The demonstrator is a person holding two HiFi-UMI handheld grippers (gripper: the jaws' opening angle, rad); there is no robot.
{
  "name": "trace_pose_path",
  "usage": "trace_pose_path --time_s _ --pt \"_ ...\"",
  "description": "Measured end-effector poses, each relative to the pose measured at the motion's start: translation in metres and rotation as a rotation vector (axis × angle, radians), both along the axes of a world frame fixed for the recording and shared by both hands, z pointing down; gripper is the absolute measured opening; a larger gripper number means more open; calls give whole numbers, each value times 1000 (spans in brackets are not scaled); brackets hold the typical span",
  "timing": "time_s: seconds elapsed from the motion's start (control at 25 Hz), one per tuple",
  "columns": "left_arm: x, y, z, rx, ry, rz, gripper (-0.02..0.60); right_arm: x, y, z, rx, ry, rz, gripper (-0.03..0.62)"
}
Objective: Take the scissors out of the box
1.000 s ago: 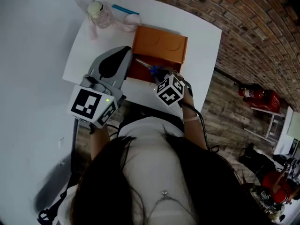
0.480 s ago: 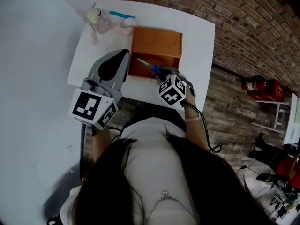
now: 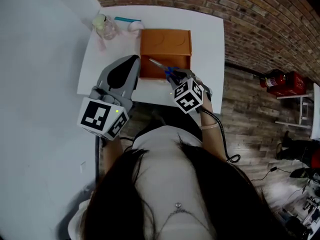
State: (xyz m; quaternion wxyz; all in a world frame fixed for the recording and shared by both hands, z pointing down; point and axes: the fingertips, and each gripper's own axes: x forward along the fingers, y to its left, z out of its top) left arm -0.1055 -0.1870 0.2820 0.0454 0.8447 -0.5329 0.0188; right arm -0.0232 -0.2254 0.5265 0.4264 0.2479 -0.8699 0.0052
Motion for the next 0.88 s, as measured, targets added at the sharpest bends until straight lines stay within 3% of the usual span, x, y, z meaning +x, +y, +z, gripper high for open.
trace_pose_path --time_s 0.88 --pt "1 72 -7 20 -8 79 0 8 53 -42 97 -102 153 97"
